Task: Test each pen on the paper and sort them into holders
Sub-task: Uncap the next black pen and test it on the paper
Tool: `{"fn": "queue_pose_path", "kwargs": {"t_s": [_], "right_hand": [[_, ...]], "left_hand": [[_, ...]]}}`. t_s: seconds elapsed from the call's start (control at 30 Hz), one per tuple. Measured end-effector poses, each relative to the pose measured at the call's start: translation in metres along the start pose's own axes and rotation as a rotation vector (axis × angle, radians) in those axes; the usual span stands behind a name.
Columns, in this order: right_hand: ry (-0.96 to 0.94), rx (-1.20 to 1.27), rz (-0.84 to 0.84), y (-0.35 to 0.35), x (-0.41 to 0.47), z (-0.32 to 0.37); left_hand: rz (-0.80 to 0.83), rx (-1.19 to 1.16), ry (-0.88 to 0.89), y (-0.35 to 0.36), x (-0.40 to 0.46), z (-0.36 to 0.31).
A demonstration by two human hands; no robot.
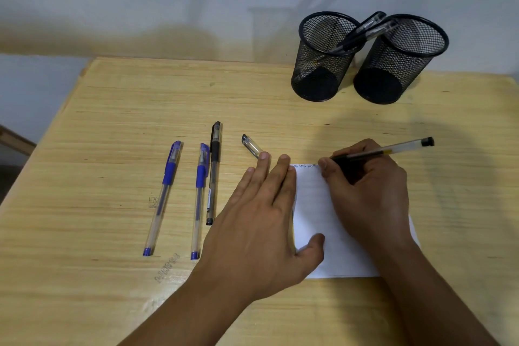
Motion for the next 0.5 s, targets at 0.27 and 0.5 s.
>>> {"fn": "queue_pose_path", "kwargs": {"t_s": [0.27,0.5], "right_hand": [[-0.023,0.007,0.003,-0.0001,-0.0014,0.0022],[0.024,0.074,-0.026,-0.002,-0.0001,-0.0057]], "left_hand": [[-0.01,-0.011,0.006,-0.0004,-0.0009,0.0005],[-0.018,-0.014,0.006,-0.0001,-0.0009,0.0014]]}}
Point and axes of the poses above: each hand's wrist, its own x-axis towards the middle knuckle, its own y-axis out of the palm, z = x × y, the point moved 4 cm from there along x, towards the middle knuckle, and after that the axes turned 10 degrees about -x, right-handed, at the moved point
